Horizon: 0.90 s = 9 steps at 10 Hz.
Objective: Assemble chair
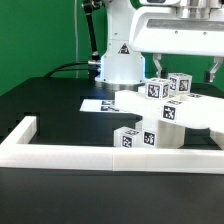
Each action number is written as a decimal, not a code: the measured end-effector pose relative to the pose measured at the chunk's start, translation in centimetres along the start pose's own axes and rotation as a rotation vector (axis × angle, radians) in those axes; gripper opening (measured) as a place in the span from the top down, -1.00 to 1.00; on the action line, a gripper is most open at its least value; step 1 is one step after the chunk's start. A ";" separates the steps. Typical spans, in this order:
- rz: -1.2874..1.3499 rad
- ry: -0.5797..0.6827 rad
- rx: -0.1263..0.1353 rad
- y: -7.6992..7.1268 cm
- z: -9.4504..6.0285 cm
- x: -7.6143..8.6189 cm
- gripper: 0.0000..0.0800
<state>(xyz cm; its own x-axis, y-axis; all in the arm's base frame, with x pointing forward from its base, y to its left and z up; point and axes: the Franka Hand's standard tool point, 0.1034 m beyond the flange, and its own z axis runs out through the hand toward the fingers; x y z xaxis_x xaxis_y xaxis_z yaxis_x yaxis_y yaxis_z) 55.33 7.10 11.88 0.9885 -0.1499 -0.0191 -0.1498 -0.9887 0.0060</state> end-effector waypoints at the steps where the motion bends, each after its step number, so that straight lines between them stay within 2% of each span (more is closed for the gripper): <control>1: -0.100 0.000 0.000 0.1 0.0 0.1 -0.62; 6: -0.448 0.000 -0.010 0.7 -0.1 0.3 -0.62; 8: -0.447 -0.001 -0.010 0.7 0.0 0.3 -0.59; 9: -0.447 -0.001 -0.011 0.7 0.0 0.2 -0.13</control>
Offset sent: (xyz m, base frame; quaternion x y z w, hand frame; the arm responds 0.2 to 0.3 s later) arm 0.0016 0.0003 0.0026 0.0007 -0.0016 -0.2497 0.9683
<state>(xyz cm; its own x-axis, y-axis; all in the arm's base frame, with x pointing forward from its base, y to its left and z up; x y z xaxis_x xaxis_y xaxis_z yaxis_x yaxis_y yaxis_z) 55.46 6.33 11.85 0.9560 0.2924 -0.0235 0.2926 -0.9562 0.0070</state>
